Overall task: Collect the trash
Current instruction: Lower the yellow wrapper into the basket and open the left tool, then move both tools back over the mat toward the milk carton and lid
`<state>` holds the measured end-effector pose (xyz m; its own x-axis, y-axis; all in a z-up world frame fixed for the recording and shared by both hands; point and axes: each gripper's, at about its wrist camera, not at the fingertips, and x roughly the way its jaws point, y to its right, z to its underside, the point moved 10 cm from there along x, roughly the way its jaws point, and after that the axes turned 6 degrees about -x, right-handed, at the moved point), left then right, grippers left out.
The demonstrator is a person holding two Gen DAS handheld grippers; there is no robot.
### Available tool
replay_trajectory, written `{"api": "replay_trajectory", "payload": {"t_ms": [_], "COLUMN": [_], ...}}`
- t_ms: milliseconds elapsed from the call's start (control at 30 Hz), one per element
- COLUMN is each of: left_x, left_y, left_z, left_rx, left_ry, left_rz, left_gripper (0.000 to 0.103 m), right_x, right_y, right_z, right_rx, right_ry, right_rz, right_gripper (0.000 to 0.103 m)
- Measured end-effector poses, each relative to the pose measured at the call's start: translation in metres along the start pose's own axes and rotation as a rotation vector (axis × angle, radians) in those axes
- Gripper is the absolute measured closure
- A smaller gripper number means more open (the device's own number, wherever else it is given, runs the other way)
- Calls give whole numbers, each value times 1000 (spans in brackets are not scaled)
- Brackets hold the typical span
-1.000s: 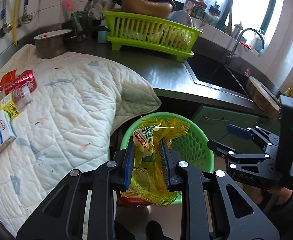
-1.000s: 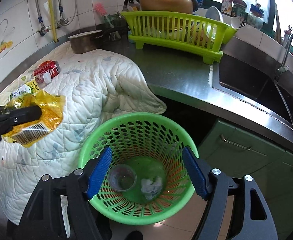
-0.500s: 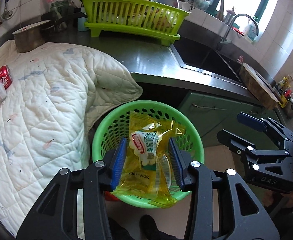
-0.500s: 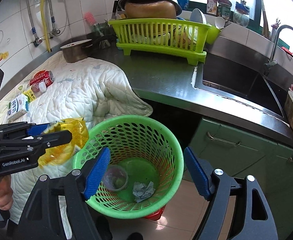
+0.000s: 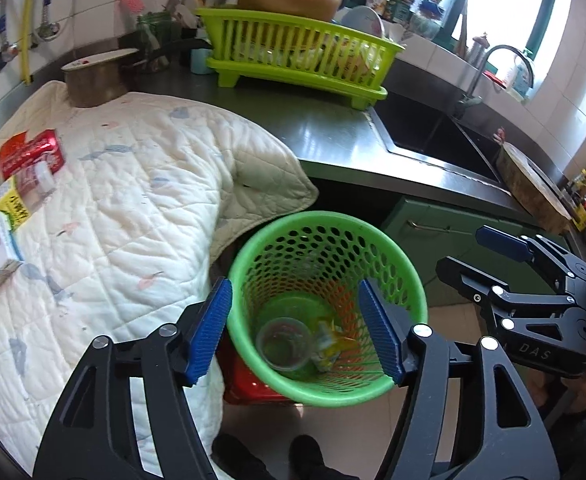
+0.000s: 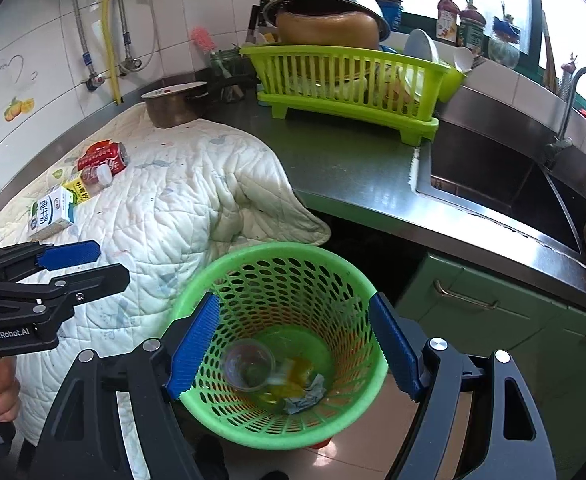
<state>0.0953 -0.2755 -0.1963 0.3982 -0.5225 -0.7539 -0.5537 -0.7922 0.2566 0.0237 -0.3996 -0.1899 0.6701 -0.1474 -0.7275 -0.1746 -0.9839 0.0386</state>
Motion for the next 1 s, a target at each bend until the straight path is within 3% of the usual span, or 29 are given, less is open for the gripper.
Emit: {"api": "replay_trajectory", "payload": {"t_ms": [500,1000], "left_x": [-69,-146], "left_y": [-107,-238], "left_z": [-13,-1], "left_rx": [-157,-366], "left_ry": [130,235], "left_rz": [-196,-390], "left_gripper": [33,29], "right_x": [14,32], "right_y": [-72,-194], "right_z": [-45,-101], "right_rx": [-112,-260], "right_ry": [40,83], "right_rz": [-113,-274], "right_gripper": [25,24]}}
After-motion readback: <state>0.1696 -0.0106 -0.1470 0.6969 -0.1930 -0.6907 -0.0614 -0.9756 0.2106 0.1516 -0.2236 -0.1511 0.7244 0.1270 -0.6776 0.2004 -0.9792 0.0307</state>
